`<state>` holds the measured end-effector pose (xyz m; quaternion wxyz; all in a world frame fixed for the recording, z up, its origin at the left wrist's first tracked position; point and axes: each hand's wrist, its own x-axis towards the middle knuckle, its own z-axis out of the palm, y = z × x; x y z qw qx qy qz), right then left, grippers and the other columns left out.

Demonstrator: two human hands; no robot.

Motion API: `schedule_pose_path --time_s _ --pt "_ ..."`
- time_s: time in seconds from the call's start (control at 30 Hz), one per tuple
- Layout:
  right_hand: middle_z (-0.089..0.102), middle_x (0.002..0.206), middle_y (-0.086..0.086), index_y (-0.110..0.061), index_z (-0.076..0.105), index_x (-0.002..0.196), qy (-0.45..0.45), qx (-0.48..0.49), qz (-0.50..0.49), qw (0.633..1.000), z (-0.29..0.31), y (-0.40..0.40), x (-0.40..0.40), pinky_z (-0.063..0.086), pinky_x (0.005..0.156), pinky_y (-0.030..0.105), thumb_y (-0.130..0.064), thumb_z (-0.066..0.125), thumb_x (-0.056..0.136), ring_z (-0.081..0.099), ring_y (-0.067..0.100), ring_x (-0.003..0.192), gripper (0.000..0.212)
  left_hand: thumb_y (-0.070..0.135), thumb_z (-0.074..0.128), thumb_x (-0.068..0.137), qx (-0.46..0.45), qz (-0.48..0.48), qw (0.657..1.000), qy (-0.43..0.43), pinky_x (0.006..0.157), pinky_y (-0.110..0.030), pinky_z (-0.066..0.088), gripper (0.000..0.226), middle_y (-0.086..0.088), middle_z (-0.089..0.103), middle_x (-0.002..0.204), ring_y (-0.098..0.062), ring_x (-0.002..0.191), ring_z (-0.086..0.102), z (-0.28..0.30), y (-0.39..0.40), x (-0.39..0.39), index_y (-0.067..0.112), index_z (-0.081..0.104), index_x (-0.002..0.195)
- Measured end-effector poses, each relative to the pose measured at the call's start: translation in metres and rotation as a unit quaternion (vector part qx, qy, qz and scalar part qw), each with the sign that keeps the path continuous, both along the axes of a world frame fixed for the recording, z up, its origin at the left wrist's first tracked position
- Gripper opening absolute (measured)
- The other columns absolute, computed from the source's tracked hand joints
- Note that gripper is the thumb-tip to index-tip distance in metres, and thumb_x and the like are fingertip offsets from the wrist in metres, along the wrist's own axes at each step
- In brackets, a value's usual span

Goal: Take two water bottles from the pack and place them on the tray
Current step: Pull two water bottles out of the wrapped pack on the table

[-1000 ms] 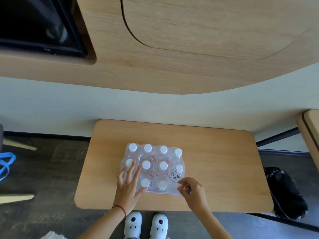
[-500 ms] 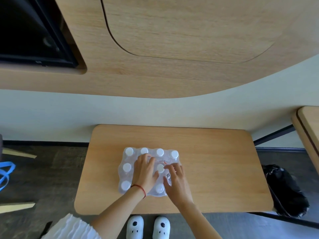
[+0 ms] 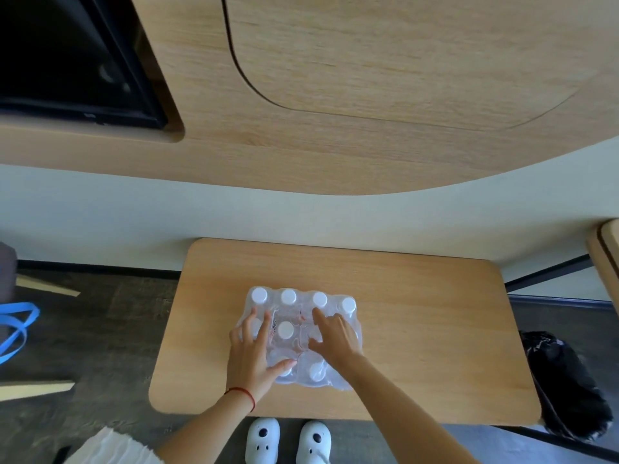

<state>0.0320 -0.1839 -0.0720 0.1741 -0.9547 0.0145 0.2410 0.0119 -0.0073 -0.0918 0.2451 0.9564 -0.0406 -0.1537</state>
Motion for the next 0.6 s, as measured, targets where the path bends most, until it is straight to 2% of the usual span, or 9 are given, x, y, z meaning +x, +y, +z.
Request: schedule_pose_path --time_s 0.1,0.2,0.33,0.4,0.47,0.5,0.53,0.57,0.6 --pt "0.063 0.103 0.016 -0.011 0.043 0.119 -0.024 0.03 0.001 0.999 0.006 -0.003 0.001 0.046 0.075 0.036 -0.027 0.064 0.086 0.057 0.027 0.099 0.043 0.06 0.07 0.064 -0.003 0.005 1.0 -0.006 0.094 -0.04 0.05 0.1 -0.011 0.026 0.151 -0.033 0.127 0.032 -0.001 0.001 0.0 0.025 0.024 0.146" --pt "0.059 0.09 0.011 -0.011 0.045 0.109 -0.048 0.056 0.009 0.997 0.019 -0.009 0.001 0.038 0.064 0.029 -0.026 0.068 0.082 0.055 0.025 0.083 0.038 0.062 0.068 0.065 0.004 0.002 1.0 -0.005 0.095 -0.038 0.049 0.1 -0.01 0.025 0.151 -0.032 0.127 0.031 -0.003 0.001 0.001 0.026 0.022 0.146" --pt "0.05 0.081 0.002 -0.013 0.048 0.101 -0.06 0.091 0.0 0.994 0.05 -0.014 0.002 0.04 0.063 0.03 -0.029 0.071 0.078 0.047 0.021 0.072 0.036 0.06 0.07 0.065 -0.006 0.011 1.0 0.001 0.096 -0.037 0.048 0.1 -0.009 0.024 0.152 -0.032 0.126 0.031 -0.004 0.001 -0.001 0.026 0.022 0.146" --pt "0.051 0.073 -0.001 -0.017 0.047 0.087 -0.069 0.12 -0.005 0.99 0.074 -0.017 0.004 0.038 0.06 0.029 -0.027 0.073 0.074 0.046 0.021 0.067 0.031 0.059 0.071 0.065 -0.003 0.008 1.0 0.017 0.096 -0.036 0.047 0.101 -0.009 0.023 0.152 -0.031 0.127 0.03 0.0 0.0 0.0 0.026 0.022 0.146" --pt "0.046 0.061 -0.003 -0.022 0.038 0.074 -0.086 0.138 -0.006 0.987 0.105 -0.019 0.009 0.034 0.054 0.026 -0.023 0.073 0.069 0.041 0.023 0.061 0.035 0.064 0.072 0.059 0.0 0.004 0.998 0.065 0.104 -0.038 0.039 0.109 -0.008 0.017 0.154 -0.031 0.131 0.024 0.01 -0.003 0.005 0.027 0.017 0.146" --pt "0.043 0.057 -0.003 -0.023 0.036 0.071 -0.097 0.145 -0.005 0.985 0.122 -0.02 0.013 0.031 0.051 0.025 -0.022 0.073 0.068 0.038 0.022 0.059 0.038 0.069 0.071 0.052 -0.002 -0.001 0.995 0.101 0.11 -0.042 0.031 0.118 -0.008 0.011 0.155 -0.032 0.136 0.017 0.02 -0.005 0.009 0.028 0.012 0.146" --pt "0.041 0.054 -0.003 -0.023 0.035 0.068 -0.105 0.154 -0.002 0.982 0.14 -0.021 0.017 0.028 0.048 0.021 -0.02 0.074 0.066 0.037 0.019 0.056 0.039 0.075 0.07 0.044 -0.026 -0.006 0.99 0.137 0.114 -0.045 0.022 0.128 -0.005 0.006 0.156 -0.03 0.141 0.01 0.031 -0.007 0.014 0.031 0.007 0.146" --pt "0.04 0.051 -0.003 -0.024 0.035 0.065 -0.107 0.168 0.0 0.98 0.157 -0.02 0.02 0.026 0.045 0.016 -0.019 0.074 0.065 0.035 0.012 0.052 0.039 0.077 0.07 0.037 -0.09 -0.013 0.982 0.165 0.117 -0.046 0.017 0.133 -0.001 0.004 0.156 -0.025 0.143 0.007 0.044 -0.007 0.019 0.036 0.004 0.145" --pt "0.039 0.048 -0.005 -0.025 0.036 0.062 -0.105 0.186 0.002 0.977 0.174 -0.019 0.024 0.026 0.041 0.014 -0.018 0.074 0.065 0.035 0.01 0.047 0.039 0.074 0.074 0.034 -0.189 -0.026 0.964 0.187 0.118 -0.044 0.017 0.133 0.003 0.006 0.157 -0.018 0.144 0.008 0.059 -0.007 0.024 0.041 0.004 0.143"
